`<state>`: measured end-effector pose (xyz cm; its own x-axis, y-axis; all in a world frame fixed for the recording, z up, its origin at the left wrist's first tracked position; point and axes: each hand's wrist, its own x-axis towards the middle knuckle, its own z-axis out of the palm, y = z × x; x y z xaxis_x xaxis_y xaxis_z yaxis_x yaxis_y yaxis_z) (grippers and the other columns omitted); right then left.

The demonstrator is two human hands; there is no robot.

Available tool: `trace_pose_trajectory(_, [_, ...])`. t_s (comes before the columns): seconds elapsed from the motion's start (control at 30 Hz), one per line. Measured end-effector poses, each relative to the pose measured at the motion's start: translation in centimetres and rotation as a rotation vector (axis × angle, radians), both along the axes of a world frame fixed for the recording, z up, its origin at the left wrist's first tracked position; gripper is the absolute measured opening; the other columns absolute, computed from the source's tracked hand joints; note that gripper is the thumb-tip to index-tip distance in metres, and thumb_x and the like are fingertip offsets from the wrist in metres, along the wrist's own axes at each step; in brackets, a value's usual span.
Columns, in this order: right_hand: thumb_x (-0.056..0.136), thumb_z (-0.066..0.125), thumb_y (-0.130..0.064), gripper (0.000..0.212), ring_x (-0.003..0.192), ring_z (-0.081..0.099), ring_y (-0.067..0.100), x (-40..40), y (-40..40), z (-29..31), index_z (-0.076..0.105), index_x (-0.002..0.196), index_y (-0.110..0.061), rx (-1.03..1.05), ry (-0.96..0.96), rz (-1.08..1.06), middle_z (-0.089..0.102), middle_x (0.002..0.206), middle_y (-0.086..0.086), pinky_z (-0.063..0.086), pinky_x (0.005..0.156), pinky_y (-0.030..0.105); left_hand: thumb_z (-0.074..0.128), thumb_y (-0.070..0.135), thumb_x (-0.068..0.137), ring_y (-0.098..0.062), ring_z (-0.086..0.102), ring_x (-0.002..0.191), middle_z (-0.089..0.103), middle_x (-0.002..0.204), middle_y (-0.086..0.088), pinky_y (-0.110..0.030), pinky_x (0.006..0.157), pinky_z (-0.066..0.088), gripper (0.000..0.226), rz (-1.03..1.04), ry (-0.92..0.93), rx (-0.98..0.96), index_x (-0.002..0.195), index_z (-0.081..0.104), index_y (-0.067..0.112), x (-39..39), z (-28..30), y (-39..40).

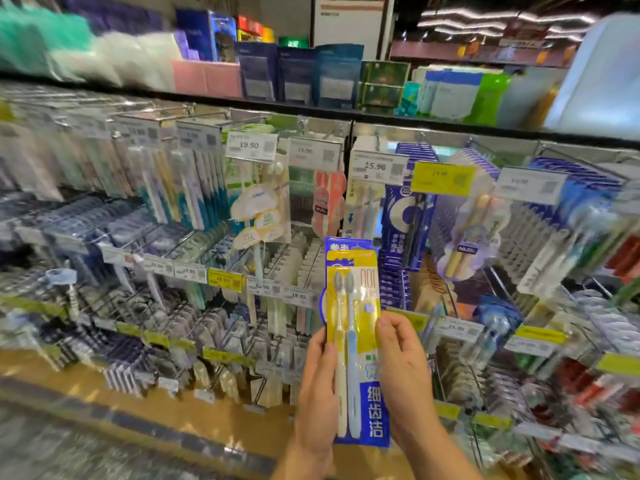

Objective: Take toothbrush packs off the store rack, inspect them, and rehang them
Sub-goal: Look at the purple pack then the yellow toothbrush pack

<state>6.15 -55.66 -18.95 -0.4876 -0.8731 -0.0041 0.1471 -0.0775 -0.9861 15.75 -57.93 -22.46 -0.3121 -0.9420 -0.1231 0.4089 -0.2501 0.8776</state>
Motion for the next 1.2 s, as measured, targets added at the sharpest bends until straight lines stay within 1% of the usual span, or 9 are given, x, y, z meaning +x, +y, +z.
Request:
trace_pose_trajectory(0.23, [0.107, 0.048, -0.024, 0.021, 0.074, 0.074, 0.017, -5.4, 5.1, 0.7, 0.067, 0.110, -0.017, 0.008, -0.056, 0.031, 0.078, 0.094, 0.007, 0.059, 0.060, 0.026, 0.044, 0.038, 0.104, -0.024, 0.076, 0.103, 0.077, 0.115, -0.001, -0.042, 0.083, 0.059, 0.028, -0.025, -0.017, 0.040, 0.129, 0.056, 0.040, -4.8, 1.3, 5.1])
trace_pose_trajectory(0.37, [0.107, 0.048, -0.021, 0.021, 0.090, 0.077, 0.027, -8.7, 8.8, 0.6, 0.066, 0.118, -0.020, 0.017, -0.102, 0.031, 0.078, 0.104, 0.007, 0.062, 0.085, 0.048, 0.043, 0.036, 0.106, -0.022, 0.077, 0.097, 0.078, 0.111, -0.002, -0.032, 0.070, 0.060, 0.027, -0.066, -0.040, -0.018, 0.129, 0.057, 0.033, -7.9, 1.9, 8.3])
trace_pose_trajectory(0.43, [0.106, 0.050, -0.021, 0.020, 0.093, 0.076, 0.031, -10.4, 10.7, 0.5, 0.067, 0.116, -0.022, 0.004, -0.122, -0.001, 0.079, 0.104, 0.006, 0.060, 0.090, 0.053, 0.045, 0.035, 0.105, -0.020, 0.078, 0.092, 0.079, 0.107, -0.001, -0.027, 0.065, 0.060, 0.025, -0.077, -0.056, -0.039, 0.127, 0.058, 0.033, -9.6, 2.0, 9.7])
trace_pose_trajectory(0.57, [0.106, 0.052, -0.019, 0.022, 0.090, 0.076, 0.031, -14.5, 14.7, 0.7, 0.072, 0.108, -0.027, -0.042, -0.157, -0.078, 0.079, 0.102, 0.009, 0.060, 0.087, 0.051, 0.047, 0.036, 0.104, -0.022, 0.077, 0.098, 0.076, 0.115, -0.002, -0.028, 0.067, 0.061, 0.031, -0.114, -0.093, -0.077, 0.133, 0.054, 0.036, -13.8, 2.2, 13.1])
trace_pose_trajectory(0.8, [0.107, 0.051, -0.021, 0.021, 0.097, 0.075, 0.035, -21.2, 22.4, 0.8, 0.066, 0.120, -0.020, -0.095, -0.195, -0.206, 0.078, 0.107, 0.011, 0.060, 0.087, 0.049, 0.048, 0.035, 0.103, -0.022, 0.078, 0.090, 0.079, 0.106, 0.000, -0.030, 0.065, 0.062, 0.032, -0.240, -0.089, -0.101, 0.135, 0.053, 0.035, -21.4, 2.0, 19.4])
trace_pose_trajectory(0.97, [0.107, 0.051, -0.023, 0.022, 0.098, 0.076, 0.029, -26.0, 28.3, 1.2, 0.069, 0.116, -0.029, -0.101, -0.139, -0.335, 0.079, 0.105, 0.004, 0.060, 0.088, 0.046, 0.045, 0.029, 0.105, -0.014, 0.078, 0.074, 0.081, 0.088, 0.009, -0.029, 0.057, 0.062, 0.020, -0.331, -0.043, -0.081, 0.112, 0.057, 0.043, -27.1, 2.0, 24.8])
trace_pose_trajectory(1.03, [0.106, 0.051, -0.025, 0.024, 0.101, 0.075, 0.028, -27.8, 30.7, 1.4, 0.072, 0.108, -0.038, -0.103, -0.113, -0.380, 0.079, 0.107, 0.001, 0.059, 0.093, 0.050, 0.043, 0.027, 0.106, -0.011, 0.078, 0.072, 0.080, 0.086, 0.012, -0.026, 0.055, 0.060, 0.021, -0.386, -0.020, -0.084, 0.112, 0.057, 0.042, -29.4, 2.1, 26.8])
trace_pose_trajectory(1.13, [0.106, 0.052, -0.025, 0.022, 0.100, 0.076, 0.026, -30.1, 34.1, 1.8, 0.070, 0.108, -0.037, -0.111, -0.119, -0.449, 0.079, 0.107, 0.001, 0.057, 0.095, 0.054, 0.042, 0.030, 0.105, -0.009, 0.078, 0.080, 0.080, 0.095, 0.012, -0.023, 0.059, 0.060, 0.024, -0.471, 0.004, -0.100, 0.121, 0.057, 0.038, -32.4, 1.8, 29.2])
trace_pose_trajectory(1.2, [0.106, 0.051, -0.025, 0.021, 0.099, 0.076, 0.027, -31.6, 36.2, 2.0, 0.070, 0.110, -0.034, -0.110, -0.110, -0.494, 0.079, 0.106, 0.002, 0.057, 0.096, 0.056, 0.048, 0.040, 0.099, -0.017, 0.078, 0.094, 0.078, 0.115, 0.004, -0.031, 0.068, 0.062, 0.038, -0.499, -0.020, -0.076, 0.136, 0.054, 0.034, -34.0, 1.8, 30.6])
